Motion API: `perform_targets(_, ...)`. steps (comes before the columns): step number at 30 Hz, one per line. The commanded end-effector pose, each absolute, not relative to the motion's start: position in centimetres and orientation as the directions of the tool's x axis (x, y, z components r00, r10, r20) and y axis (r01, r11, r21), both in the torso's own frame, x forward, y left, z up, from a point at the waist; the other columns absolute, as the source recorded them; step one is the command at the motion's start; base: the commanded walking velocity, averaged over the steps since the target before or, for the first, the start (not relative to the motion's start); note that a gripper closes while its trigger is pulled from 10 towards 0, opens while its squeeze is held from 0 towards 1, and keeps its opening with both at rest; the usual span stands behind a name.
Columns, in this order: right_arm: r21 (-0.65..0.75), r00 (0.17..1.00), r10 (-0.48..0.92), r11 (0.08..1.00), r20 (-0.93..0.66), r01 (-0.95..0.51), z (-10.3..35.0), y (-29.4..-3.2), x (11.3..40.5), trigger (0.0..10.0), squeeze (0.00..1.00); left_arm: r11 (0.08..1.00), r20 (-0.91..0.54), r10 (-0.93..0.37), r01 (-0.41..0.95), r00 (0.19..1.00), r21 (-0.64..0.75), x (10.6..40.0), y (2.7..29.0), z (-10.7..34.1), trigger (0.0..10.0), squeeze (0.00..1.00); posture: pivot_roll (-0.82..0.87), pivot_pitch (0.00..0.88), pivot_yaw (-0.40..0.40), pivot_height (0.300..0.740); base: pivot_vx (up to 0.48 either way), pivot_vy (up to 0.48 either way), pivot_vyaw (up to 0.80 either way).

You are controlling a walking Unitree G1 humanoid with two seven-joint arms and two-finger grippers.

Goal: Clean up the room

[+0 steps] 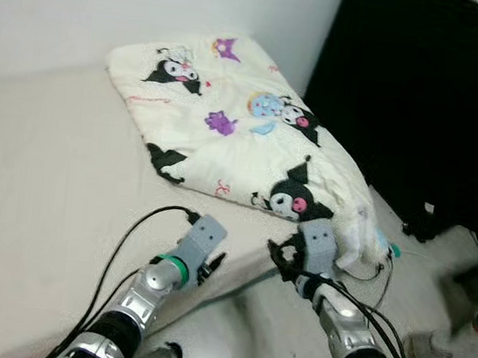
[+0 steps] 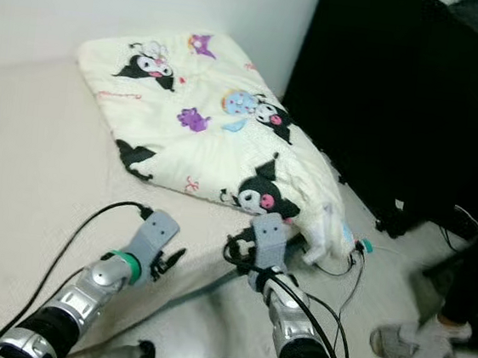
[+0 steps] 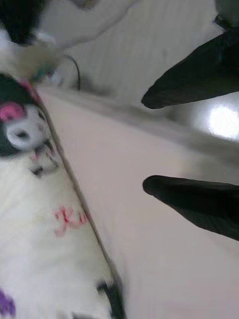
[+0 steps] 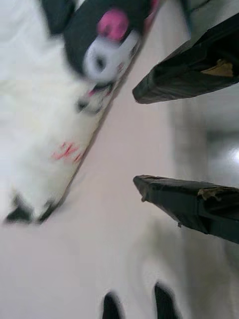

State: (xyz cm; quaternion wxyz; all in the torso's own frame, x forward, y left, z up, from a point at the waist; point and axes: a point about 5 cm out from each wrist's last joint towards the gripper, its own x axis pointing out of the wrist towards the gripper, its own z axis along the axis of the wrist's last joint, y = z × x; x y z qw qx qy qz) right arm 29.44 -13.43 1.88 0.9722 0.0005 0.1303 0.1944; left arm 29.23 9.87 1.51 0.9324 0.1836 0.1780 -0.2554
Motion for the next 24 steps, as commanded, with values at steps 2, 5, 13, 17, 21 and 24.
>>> perform_targets(2,0.063,0.879,0.370,0.927,-0.300,-0.369,0.8,-13.8,28.6,10.0,0.00,0.799,-0.442,-0.408,0.547,0.799,0.249,29.0,9.7,1.1,10.0,0.00,-0.06,0.005,-0.019,0.740,0.000,0.000,0.73)
perform_targets(5,0.063,0.878,0.372,0.926,-0.301,-0.371,0.8,-13.8,28.5,10.0,0.00,0.812,-0.425,-0.402,0.530,0.811,0.244,29.4,9.5,1.6,10.0,0.00,-0.06,0.000,-0.018,0.740,0.000,0.000,0.73)
perform_targets(13,0.064,0.881,0.369,0.928,-0.297,-0.367,0.8,-13.7,28.6,10.0,0.00,0.845,-0.350,-0.414,0.498,0.840,0.196,30.7,8.8,3.5,10.0,0.00,-0.07,0.000,-0.010,0.740,0.000,0.000,0.73)
perform_targets(17,0.064,0.882,0.368,0.928,-0.294,-0.366,0.9,-13.7,28.7,10.0,0.00,0.855,-0.319,-0.406,0.479,0.857,0.198,31.2,8.7,4.3,10.0,0.00,-0.07,0.000,-0.009,0.740,0.000,0.000,0.73)
perform_targets(21,0.065,0.883,0.367,0.929,-0.293,-0.365,0.9,-13.7,28.7,10.0,0.00,0.859,-0.297,-0.404,0.470,0.865,0.201,31.4,8.6,4.7,10.0,0.00,-0.07,0.000,-0.007,0.740,0.000,0.000,0.73)
perform_targets(24,0.064,0.887,0.362,0.931,-0.287,-0.359,1.0,-13.8,28.7,10.0,0.00,0.862,-0.264,-0.405,0.462,0.875,0.210,31.7,8.4,5.3,10.0,0.00,-0.07,0.000,-0.003,0.740,0.000,0.000,0.73)
